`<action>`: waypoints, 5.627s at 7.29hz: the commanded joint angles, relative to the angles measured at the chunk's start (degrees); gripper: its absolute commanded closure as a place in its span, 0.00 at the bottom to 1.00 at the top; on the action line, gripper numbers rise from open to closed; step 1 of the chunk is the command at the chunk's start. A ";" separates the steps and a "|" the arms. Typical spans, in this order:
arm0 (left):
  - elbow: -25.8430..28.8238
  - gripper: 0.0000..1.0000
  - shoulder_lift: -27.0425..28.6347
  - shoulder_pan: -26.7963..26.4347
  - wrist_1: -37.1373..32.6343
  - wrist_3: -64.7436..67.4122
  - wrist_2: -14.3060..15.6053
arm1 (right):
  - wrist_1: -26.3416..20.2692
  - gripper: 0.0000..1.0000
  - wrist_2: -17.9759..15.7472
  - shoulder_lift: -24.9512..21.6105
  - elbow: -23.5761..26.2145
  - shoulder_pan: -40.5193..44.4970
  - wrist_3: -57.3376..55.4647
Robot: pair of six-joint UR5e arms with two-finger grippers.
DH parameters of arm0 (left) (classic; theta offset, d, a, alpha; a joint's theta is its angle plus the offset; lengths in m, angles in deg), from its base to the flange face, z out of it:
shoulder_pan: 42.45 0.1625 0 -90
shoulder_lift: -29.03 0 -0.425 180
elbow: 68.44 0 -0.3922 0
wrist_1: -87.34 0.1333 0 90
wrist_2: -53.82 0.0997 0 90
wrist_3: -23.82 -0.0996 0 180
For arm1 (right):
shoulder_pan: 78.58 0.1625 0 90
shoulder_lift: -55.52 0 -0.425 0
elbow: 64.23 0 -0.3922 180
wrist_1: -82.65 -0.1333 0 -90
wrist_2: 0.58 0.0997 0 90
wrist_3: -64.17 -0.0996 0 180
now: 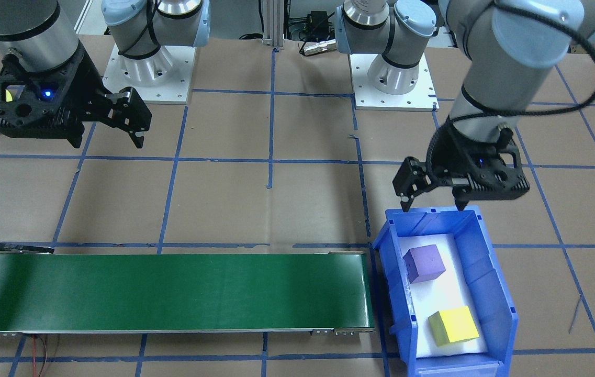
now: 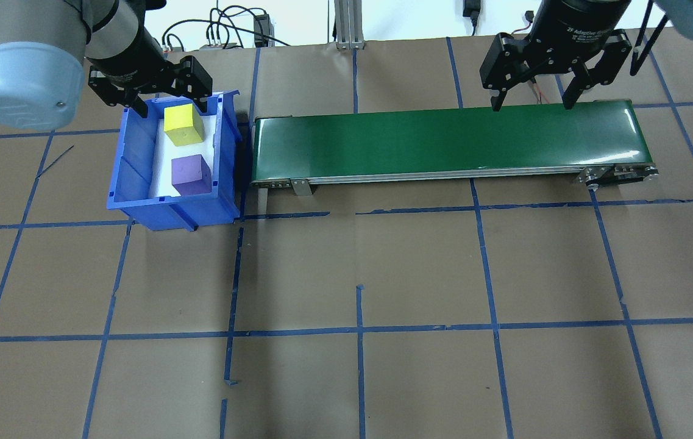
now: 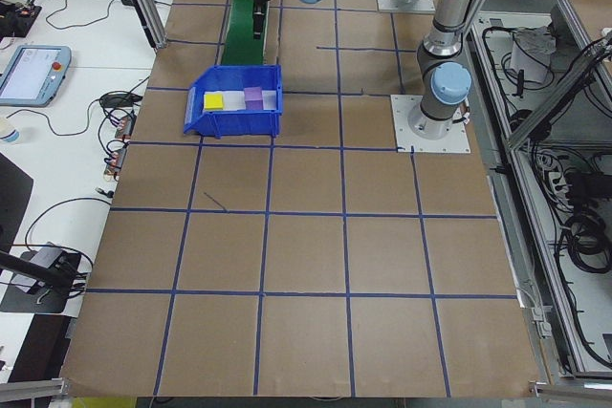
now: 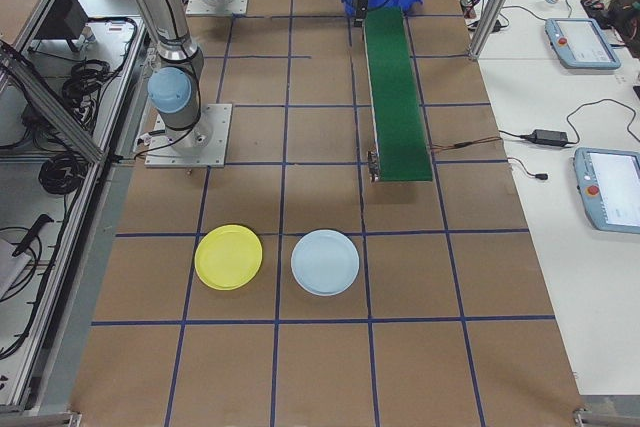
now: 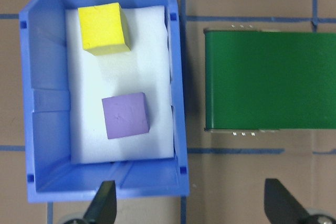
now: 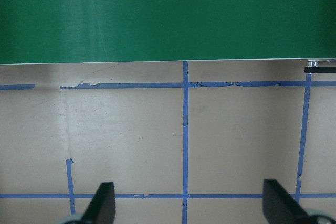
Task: Move block left to right into plate
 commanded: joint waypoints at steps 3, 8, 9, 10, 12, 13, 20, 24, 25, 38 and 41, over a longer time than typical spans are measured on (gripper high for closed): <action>19.63 0.00 22.53 5.97 3.71 -1.79 0.29 | 0.00 0.00 0.00 -0.03 0.12 0.15 0.00; 21.64 0.00 31.27 6.42 7.14 -1.80 0.47 | 0.00 0.00 0.00 -0.03 0.12 0.15 0.00; 20.85 0.00 32.50 6.42 6.96 -1.27 0.38 | -0.09 0.00 0.00 -0.03 0.12 0.15 0.00; 20.67 0.00 33.90 6.42 6.70 -0.66 0.29 | -0.09 0.00 0.00 -0.03 0.12 0.15 0.00; 20.40 0.00 33.74 5.55 4.86 -0.48 0.12 | -0.09 0.00 0.00 -0.03 0.12 0.15 0.00; 20.40 0.00 33.22 5.11 4.68 -0.56 0.03 | -0.09 0.00 -0.09 -0.03 0.12 0.15 0.00; 16.45 0.00 28.91 5.10 1.26 -0.13 3.63 | -0.09 0.00 0.00 -0.03 0.21 0.15 0.00; 10.57 0.00 26.54 5.02 2.21 3.39 3.28 | -0.09 0.00 -0.09 -0.03 0.21 0.15 0.00; 8.47 0.00 25.92 4.93 2.30 3.48 3.02 | -0.09 0.00 -0.09 -0.03 0.21 0.15 0.00; 11.88 0.81 20.44 -12.54 1.24 1.28 2.85 | -0.09 0.00 0.00 -0.64 1.35 0.24 0.00; 10.19 0.28 21.27 -13.27 2.83 1.80 2.58 | 0.26 0.00 0.00 -0.64 1.44 0.24 0.09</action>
